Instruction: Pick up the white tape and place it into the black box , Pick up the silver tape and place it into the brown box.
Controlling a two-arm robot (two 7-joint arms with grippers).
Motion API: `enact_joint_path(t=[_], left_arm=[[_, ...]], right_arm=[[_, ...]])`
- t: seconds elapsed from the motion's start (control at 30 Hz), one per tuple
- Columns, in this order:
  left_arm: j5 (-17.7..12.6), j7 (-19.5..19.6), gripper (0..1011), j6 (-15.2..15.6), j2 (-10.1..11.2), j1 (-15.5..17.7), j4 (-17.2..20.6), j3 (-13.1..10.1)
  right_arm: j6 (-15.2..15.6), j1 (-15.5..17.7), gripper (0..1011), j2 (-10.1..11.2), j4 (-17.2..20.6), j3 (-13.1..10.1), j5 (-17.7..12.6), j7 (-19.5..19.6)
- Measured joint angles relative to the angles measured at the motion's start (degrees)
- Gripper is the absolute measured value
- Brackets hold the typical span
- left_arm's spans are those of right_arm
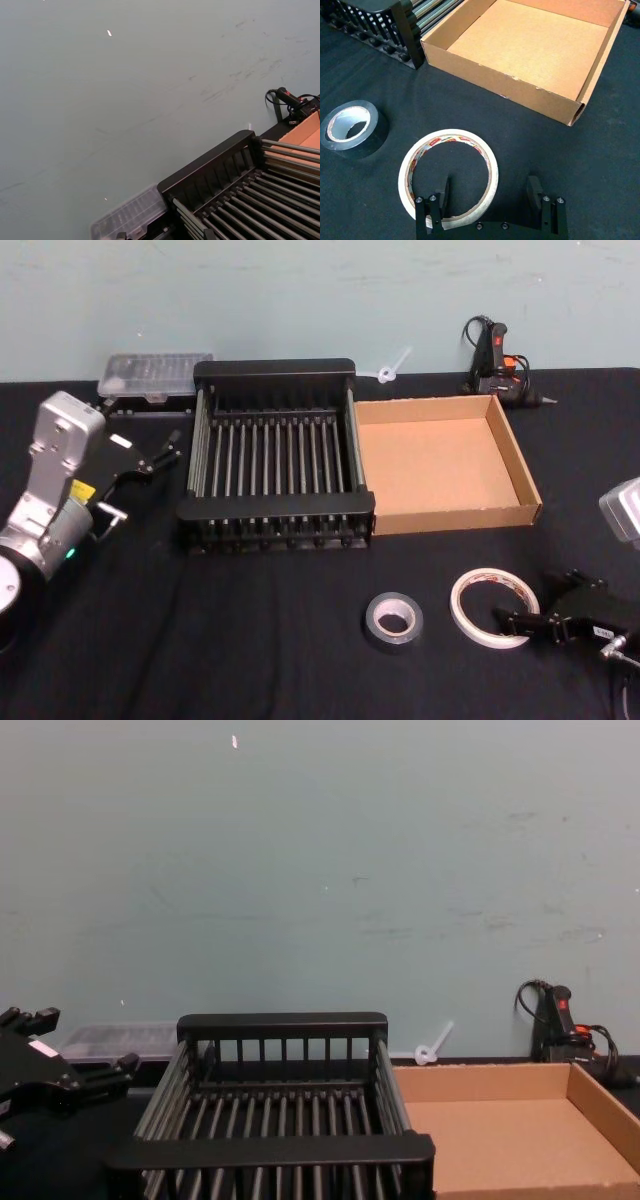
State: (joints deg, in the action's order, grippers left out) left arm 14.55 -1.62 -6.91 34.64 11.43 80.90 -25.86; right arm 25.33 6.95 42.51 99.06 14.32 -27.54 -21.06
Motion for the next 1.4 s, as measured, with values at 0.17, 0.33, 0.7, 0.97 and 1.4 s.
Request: enact_joint_path(t=[0.17, 0.33, 0.7, 0.97, 1.4], left_arm=[[0.00, 0.00, 1002, 0.00, 0.00, 0.00, 0.00, 0.00], [0.00, 0.00, 1002, 0.00, 0.00, 0.00, 0.00, 0.00], [0.00, 0.00, 1001, 0.00, 0.00, 0.00, 0.00, 0.00], [0.00, 0.00, 1002, 0.00, 0.00, 0.00, 0.00, 0.00], [0.00, 0.00, 1001, 0.00, 0.00, 0.00, 0.00, 0.00]], right_arm=[[-0.01, 0.00, 1003, 0.00, 0.00, -0.02, 0.00, 0.00], [-0.02, 0.00, 1002, 0.00, 0.00, -0.06, 0.01, 0.00], [-0.06, 0.00, 768, -0.01, 0.00, -0.08, 0.01, 0.00], [-0.09, 0.01, 510, 0.00, 0.00, -0.08, 0.01, -0.01], [-0.10, 0.00, 158, 0.00, 0.00, -0.07, 0.00, -0.01]])
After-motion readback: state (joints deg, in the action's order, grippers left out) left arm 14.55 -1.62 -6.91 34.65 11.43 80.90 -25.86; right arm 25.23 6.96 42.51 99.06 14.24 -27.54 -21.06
